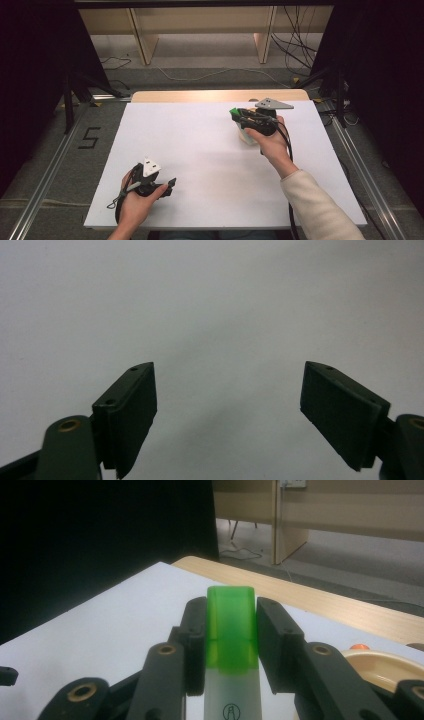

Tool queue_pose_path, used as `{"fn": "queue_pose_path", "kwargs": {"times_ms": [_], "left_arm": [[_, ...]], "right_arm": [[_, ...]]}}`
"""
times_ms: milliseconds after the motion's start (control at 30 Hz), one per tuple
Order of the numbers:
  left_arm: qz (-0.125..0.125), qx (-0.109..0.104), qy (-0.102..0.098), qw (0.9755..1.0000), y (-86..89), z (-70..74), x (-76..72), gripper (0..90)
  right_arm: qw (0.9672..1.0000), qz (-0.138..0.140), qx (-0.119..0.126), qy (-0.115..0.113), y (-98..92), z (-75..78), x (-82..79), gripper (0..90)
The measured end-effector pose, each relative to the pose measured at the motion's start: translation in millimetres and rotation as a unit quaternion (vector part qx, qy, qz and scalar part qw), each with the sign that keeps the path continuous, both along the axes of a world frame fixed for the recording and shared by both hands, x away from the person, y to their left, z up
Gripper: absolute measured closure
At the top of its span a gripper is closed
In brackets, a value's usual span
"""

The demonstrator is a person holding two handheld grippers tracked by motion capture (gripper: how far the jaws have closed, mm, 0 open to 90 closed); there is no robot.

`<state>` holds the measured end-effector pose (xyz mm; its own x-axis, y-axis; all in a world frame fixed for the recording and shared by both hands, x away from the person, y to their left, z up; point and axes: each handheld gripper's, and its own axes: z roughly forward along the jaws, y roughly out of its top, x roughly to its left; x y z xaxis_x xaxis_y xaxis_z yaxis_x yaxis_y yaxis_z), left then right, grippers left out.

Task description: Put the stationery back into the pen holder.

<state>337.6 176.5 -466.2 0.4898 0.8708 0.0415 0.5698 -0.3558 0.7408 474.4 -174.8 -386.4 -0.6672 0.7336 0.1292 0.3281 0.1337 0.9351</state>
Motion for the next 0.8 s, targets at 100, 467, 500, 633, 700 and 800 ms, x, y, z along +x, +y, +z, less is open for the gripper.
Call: {"fn": "queue_pose_path", "kwargs": {"times_ms": [100,467,500,633,700,800], "left_arm": [[-0.001,0.001,0.001,1.0,0.2,0.5,-0.1,22.7],[-0.001,0.002,-0.001,1.0,-0.1,0.3,0.1,22.7],[-0.001,0.001,0.0,1.0,-0.3,0.3,0.0,22.7],[-0.002,0.0,0.0,1.0,-1.0,0.3,0.0,22.7],[-0.001,0.0,-0.001,1.0,-1.3,0.3,-0.1,22.7],[0.0,-0.001,-0.001,1.0,-1.6,0.1,-0.2,22.7]], "right_arm": [[1.0,-0.004,0.002,0.003,-1.1,0.1,0.9,67.4],[0.9999,-0.016,0.005,-0.002,-9.6,4.4,8.0,67.4],[0.9998,-0.017,0.006,-0.001,-10.3,4.8,8.5,67.4],[0.9997,-0.022,0.005,-0.001,-12.7,5.6,10.9,67.4],[0.9997,-0.024,0.004,0.0,-13.6,5.8,12.0,67.4],[0.9997,-0.025,0.003,-0.002,-14.9,5.9,13.8,67.4]]}}
